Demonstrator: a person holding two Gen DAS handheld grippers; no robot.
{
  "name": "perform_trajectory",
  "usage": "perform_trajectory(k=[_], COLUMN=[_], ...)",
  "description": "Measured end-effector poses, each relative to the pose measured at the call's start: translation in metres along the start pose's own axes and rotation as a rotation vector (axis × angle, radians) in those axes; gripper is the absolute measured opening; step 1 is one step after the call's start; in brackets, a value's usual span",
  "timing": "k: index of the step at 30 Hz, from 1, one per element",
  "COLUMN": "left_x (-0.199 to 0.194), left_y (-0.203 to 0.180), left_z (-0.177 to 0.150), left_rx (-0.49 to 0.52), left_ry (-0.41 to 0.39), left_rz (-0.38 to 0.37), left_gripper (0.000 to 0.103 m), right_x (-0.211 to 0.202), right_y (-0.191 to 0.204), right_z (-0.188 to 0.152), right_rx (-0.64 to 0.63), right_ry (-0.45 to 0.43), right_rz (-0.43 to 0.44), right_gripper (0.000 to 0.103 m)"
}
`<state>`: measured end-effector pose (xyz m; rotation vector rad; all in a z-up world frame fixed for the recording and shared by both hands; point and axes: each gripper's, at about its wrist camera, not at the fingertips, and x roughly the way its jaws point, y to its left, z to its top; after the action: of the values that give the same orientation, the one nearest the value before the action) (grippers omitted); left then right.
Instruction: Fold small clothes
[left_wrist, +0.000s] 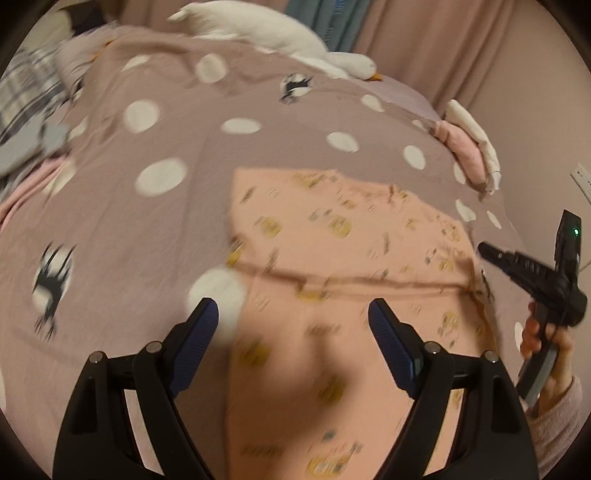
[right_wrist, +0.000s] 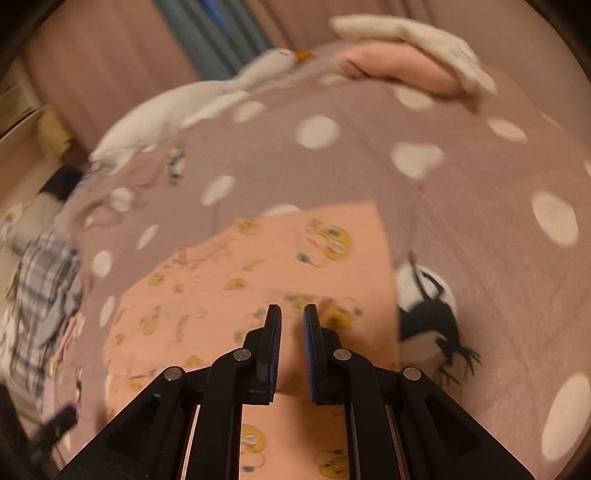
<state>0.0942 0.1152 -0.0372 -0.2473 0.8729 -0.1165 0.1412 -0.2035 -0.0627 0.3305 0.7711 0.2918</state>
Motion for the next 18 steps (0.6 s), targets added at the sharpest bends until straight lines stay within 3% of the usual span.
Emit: perform_trajectory(k=[2, 4, 7, 12, 18], left_x=[0.013, 0.029, 0.06, 0.089, 0.078], left_y=[-0.006, -0.009, -0.009, -0.008, -0.001], left_z=[0.012, 0.021, 0.029, 0.012, 0.003], left_rx=[0.007, 0.008, -0.001, 0.049, 0.042], left_ry=[-0.016, -0.007, 0.061, 0.154, 0.159], left_rz=[0.013, 0.023, 0.026, 0.082, 0.048], left_gripper=[0.081, 0.065, 0.051, 0.049, 0.052], right_x=[0.004, 0.014, 0.027, 0.038, 0.03], right_y=[0.009, 0.012, 0.016, 0.01, 0.0], right_z=[-0.002, -0.006, -0.016, -0.033, -0.04], right_rx=[-0.044, -0.073, -0.095, -0.125, -0.094], right_ry=[0.013, 0.04, 0.079, 0.139, 0.152], right_rz=[0.023, 0.027, 0.019, -0.043, -0.026], right_gripper=[0.01, 0.01, 0.01, 0.01, 0.01])
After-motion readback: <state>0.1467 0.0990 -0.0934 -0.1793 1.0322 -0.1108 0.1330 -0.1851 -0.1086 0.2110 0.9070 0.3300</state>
